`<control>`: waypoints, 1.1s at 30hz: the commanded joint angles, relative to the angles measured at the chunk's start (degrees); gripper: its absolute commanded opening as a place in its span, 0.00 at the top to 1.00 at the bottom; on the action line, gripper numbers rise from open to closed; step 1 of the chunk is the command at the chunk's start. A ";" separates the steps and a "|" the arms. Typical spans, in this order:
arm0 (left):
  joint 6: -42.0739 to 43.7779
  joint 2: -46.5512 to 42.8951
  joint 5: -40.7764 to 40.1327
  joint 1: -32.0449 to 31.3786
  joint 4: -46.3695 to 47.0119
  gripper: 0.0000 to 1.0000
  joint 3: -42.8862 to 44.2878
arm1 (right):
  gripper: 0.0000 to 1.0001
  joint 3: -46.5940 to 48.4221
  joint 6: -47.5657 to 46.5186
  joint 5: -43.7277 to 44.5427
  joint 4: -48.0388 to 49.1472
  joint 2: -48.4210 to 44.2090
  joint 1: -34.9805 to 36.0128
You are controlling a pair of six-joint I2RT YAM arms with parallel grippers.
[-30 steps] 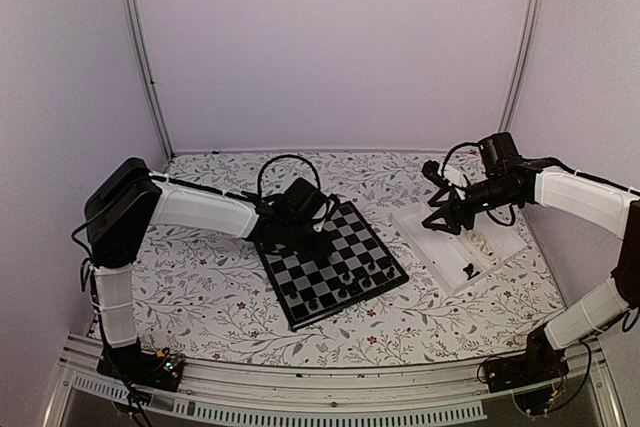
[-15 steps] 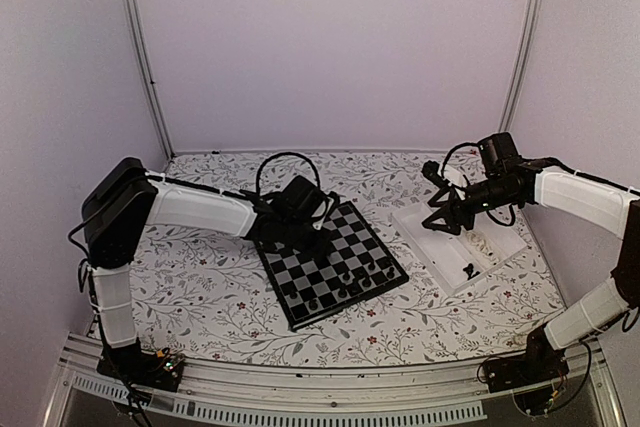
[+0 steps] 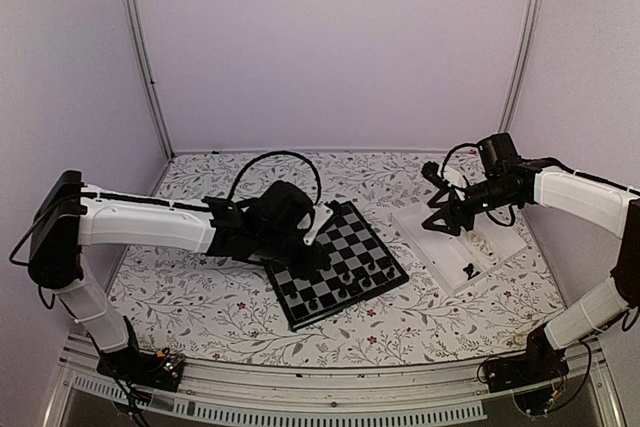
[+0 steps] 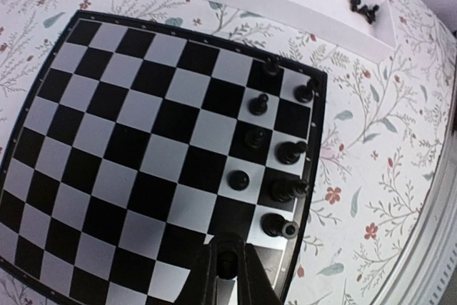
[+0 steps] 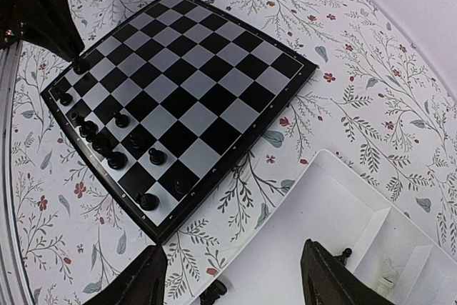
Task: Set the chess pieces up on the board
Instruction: Pick up the chess piece from the chessboard, then place the chess piece on the chessboard.
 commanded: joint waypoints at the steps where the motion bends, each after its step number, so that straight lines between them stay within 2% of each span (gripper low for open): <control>1: 2.13 -1.31 3.72 -1.50 -2.02 0.94 -3.89 | 0.32 -0.22 -0.36 -0.92 -0.13 0.60 0.17; 12: 2.46 2.84 6.41 -4.14 -1.03 0.94 -2.59 | 0.32 0.10 0.35 -0.94 -0.29 1.17 0.22; 33: 3.61 7.68 5.48 -5.12 -2.91 0.91 0.55 | 0.32 0.05 0.08 -0.72 -0.47 1.33 0.21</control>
